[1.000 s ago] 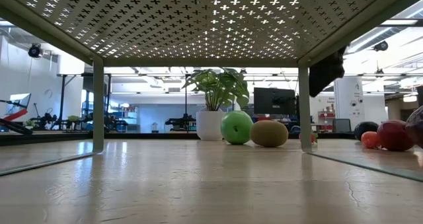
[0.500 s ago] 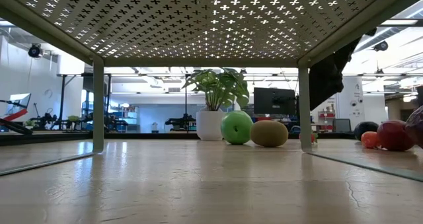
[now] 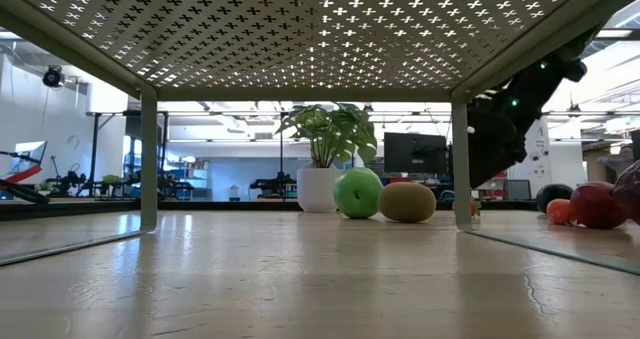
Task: Pick & Place Fruit
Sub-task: Put the top strawberry into the red strainer
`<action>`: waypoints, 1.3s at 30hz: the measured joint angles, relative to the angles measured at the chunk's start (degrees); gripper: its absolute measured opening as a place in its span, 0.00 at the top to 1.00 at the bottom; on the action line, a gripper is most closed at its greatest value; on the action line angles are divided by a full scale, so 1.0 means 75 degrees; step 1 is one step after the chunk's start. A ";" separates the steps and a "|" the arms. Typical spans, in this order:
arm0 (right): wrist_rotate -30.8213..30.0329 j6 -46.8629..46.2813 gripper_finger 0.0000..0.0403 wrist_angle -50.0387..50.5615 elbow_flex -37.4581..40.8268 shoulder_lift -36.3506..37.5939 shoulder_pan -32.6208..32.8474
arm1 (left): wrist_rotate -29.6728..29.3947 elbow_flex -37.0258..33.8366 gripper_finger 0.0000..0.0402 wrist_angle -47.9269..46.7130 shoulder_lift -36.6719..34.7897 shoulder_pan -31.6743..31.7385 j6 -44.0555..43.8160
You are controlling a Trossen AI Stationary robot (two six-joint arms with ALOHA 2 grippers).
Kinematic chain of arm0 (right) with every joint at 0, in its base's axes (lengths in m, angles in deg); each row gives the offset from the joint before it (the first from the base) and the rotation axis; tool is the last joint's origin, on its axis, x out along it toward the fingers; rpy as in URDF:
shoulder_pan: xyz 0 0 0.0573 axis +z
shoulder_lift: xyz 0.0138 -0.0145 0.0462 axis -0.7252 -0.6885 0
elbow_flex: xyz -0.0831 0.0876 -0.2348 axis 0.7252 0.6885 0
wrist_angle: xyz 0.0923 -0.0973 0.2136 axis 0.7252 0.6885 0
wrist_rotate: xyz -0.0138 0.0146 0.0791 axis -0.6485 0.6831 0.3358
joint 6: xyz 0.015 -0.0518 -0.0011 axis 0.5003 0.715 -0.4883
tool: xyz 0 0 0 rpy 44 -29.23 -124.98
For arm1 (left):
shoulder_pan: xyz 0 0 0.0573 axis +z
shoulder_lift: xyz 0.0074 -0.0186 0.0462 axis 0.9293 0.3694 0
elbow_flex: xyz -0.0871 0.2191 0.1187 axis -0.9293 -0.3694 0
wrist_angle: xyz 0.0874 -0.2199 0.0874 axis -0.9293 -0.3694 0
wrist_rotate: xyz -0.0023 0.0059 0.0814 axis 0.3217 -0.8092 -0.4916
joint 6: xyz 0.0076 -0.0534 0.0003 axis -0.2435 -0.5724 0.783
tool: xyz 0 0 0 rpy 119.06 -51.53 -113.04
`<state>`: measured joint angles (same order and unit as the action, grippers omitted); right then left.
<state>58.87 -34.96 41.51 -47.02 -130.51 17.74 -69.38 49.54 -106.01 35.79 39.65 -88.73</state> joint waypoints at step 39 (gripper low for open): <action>-0.0661 -0.0067 0.33 -0.1867 0.0309 -0.1958 0.0866 | 0.0009 -0.0072 0.40 0.0006 0.0006 0.0000 -0.0034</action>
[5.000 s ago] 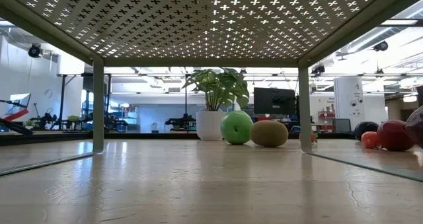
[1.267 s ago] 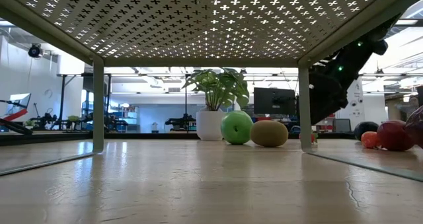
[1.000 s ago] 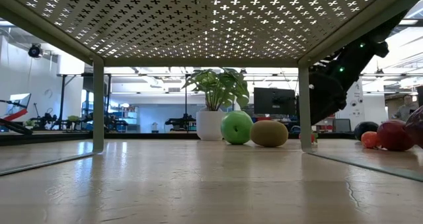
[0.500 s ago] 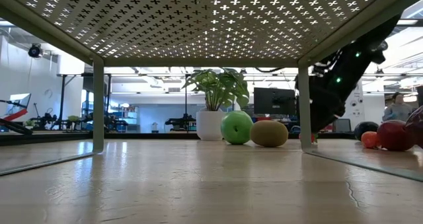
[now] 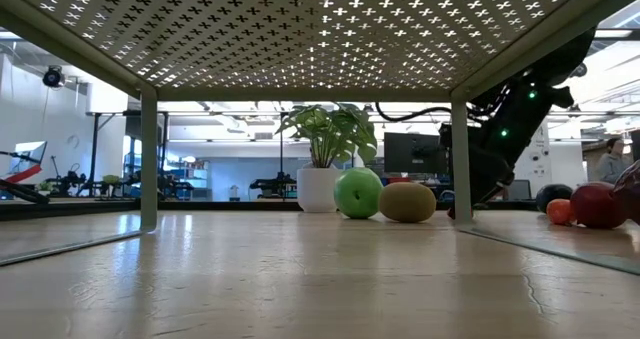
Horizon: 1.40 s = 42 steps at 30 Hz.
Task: Pick & Place Fruit
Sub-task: Put the top strawberry into the red strainer
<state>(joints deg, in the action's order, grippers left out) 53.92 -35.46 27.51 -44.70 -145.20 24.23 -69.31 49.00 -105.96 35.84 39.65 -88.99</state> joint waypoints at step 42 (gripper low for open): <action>0.0106 -0.0023 0.63 0.0884 0.0019 0.4835 0.1296 | -0.0016 -0.0504 0.41 0.0853 0.0282 0.0006 0.1431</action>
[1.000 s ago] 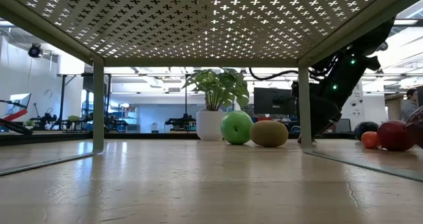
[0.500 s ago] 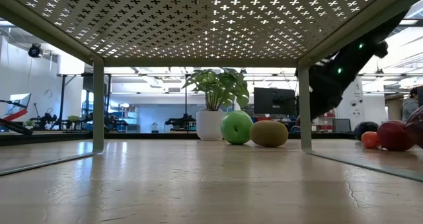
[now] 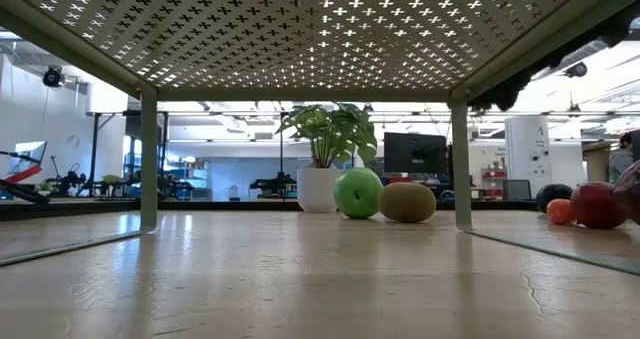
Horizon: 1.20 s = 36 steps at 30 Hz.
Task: Pick & Place Fruit
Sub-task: Put the top strawberry into the red strainer
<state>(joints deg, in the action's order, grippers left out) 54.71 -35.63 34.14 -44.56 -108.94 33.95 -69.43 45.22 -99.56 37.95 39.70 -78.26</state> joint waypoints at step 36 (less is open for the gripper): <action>-0.0085 -0.0009 0.66 -0.2702 -0.1757 -0.1619 0.4540 | -0.3335 0.0505 0.48 0.6279 0.3750 -0.0997 1.0118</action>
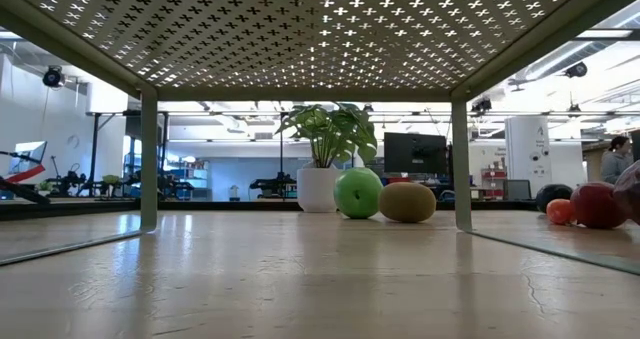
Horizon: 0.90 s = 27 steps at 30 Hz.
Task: Pick & Place Fruit
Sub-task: Put the top strawberry into the red strainer
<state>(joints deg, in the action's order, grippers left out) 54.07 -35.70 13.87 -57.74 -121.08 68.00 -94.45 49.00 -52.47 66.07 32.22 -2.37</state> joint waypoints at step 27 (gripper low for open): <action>-0.0092 0.1258 0.64 0.1856 -0.3773 -0.2879 0.0153 | 0.1621 0.0007 0.51 0.0020 0.0096 -0.0003 -0.0814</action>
<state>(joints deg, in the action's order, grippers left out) 53.38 -26.27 27.79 -86.04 -142.67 69.14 -82.29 49.06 -52.33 66.80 32.20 -8.48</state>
